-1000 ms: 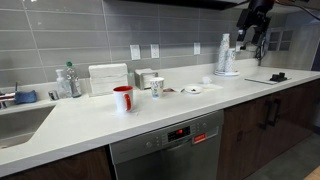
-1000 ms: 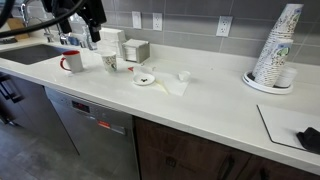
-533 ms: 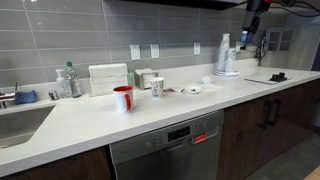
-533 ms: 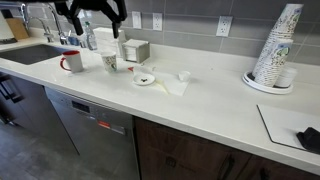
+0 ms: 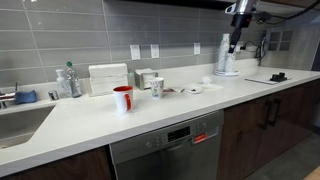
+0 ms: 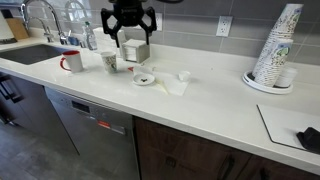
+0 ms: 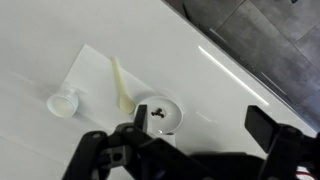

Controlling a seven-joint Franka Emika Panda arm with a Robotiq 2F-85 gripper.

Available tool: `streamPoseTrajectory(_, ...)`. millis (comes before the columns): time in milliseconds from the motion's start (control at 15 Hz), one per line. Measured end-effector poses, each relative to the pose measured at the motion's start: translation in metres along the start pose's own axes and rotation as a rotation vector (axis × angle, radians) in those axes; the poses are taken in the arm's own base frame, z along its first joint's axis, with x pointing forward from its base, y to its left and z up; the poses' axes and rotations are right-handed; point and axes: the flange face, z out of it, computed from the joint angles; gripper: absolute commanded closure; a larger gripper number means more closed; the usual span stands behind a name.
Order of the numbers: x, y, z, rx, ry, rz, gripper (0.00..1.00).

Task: Use the white spoon to place some contents from the white plate into the white teacup.

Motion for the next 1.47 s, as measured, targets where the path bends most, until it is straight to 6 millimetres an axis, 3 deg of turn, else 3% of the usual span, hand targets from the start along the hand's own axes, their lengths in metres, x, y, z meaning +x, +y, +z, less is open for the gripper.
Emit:
streamPoseTrajectory(467,-0.017,0.059,0.074,-0.003,0.078,-0.005,0.0)
streamPoseTrajectory(733,-0.028,0.075,0.109,0.002,0.114,0.009,0.0)
streamPoseTrajectory(1467,-0.017,0.08,0.116,0.039,0.12,-0.004,0.0)
